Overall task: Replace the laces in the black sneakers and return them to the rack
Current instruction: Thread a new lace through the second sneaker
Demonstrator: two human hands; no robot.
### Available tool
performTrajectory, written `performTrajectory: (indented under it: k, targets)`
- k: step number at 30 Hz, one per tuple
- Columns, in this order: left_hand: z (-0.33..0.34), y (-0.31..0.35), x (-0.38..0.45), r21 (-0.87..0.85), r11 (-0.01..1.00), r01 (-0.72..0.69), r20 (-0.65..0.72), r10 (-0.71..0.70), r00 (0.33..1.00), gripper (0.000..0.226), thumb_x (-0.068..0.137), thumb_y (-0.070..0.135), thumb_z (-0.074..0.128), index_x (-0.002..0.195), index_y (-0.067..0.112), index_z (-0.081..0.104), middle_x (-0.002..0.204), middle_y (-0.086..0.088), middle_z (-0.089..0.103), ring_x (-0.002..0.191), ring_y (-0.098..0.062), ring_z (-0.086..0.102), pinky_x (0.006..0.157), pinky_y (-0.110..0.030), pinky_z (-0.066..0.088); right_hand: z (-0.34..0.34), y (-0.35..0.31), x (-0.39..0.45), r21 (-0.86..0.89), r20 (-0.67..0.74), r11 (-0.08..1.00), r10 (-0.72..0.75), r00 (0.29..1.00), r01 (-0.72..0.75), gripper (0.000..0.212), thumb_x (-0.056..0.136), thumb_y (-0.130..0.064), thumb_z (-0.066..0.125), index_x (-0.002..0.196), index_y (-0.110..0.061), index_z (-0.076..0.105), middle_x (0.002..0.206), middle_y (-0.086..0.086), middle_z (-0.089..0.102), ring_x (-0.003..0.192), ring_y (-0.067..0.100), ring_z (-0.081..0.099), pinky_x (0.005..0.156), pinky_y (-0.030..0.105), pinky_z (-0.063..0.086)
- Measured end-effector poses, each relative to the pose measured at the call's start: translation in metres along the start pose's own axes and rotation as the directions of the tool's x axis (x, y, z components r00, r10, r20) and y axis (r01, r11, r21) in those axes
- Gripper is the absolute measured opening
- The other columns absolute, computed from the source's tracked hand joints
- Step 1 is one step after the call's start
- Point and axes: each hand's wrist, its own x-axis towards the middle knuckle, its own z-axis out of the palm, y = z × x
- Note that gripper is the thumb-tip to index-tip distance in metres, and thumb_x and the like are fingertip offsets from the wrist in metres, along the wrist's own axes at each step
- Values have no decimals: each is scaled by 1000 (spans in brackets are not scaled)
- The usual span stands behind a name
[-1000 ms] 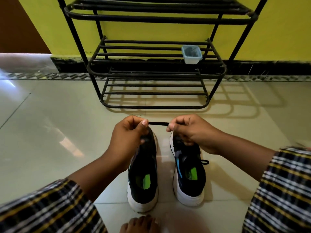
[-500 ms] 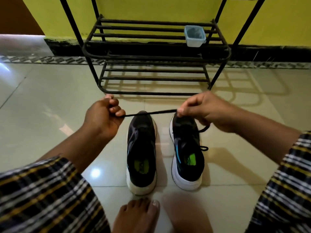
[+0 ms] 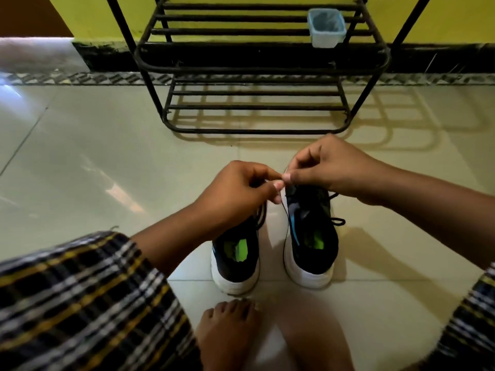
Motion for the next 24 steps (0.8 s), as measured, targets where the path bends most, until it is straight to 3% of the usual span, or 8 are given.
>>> performTrajectory:
  k: [4,7,9,12,16,19,22,24]
  targets:
    - [-2,-19,-3,-12,997,80,-40,-80,996,20,95,21,54,83,27,70,71,4,67,56,4,56,60,-11,44,-1,15,-2,-69,66,993,104,992,-99,7,83,-17,69,80,-14,74,72,-5,69,67,1,60,58,15,42]
    - [-11,-33,1,70,991,115,-129,-105,986,17,94,23,56,86,27,71,76,5,69,82,-18,67,78,-32,52,-5,26,0,-37,-108,993,110,988,-114,6,84,-16,68,83,-13,73,79,-1,70,76,8,62,64,23,44]
    - [-19,-40,2,105,987,120,-182,-100,978,16,94,23,56,87,26,70,76,6,69,83,-25,66,68,-21,51,-10,29,1,-9,-185,993,116,976,-119,5,84,-15,68,82,-14,73,75,-1,68,69,8,58,62,25,44]
    - [-29,-48,3,339,938,70,-230,11,973,14,92,24,58,87,28,70,79,8,69,72,-5,61,62,-7,40,-19,33,0,-94,-180,982,146,973,-165,5,83,-15,69,79,-17,73,81,4,70,79,17,61,69,29,44]
    - [-41,-60,2,573,816,72,-301,128,945,17,93,30,57,97,26,72,87,5,71,84,-15,62,64,-24,38,-33,42,-2,-213,-233,946,196,953,-246,4,84,-14,69,83,-13,72,69,-5,61,75,15,59,66,24,38]
    - [-48,-71,-1,641,764,70,-280,148,949,16,93,30,55,94,26,71,82,4,71,83,-22,64,63,-28,42,-39,51,-1,-209,-284,934,225,932,-289,4,84,-14,69,83,-12,72,78,1,64,88,17,57,74,25,36]
    - [-41,-77,-3,651,757,54,-221,121,968,15,93,29,56,96,24,70,86,2,71,86,-25,65,65,-29,45,-31,48,2,-228,-251,937,206,946,-264,6,84,-13,68,85,-9,73,81,3,66,87,17,58,73,25,37]
    - [-34,-71,-3,595,804,4,-215,154,964,19,91,27,58,109,23,65,98,3,71,93,-22,65,75,-31,51,-19,42,4,-226,-211,951,164,964,-211,5,85,-13,67,85,-11,72,83,4,68,86,17,61,73,25,41]
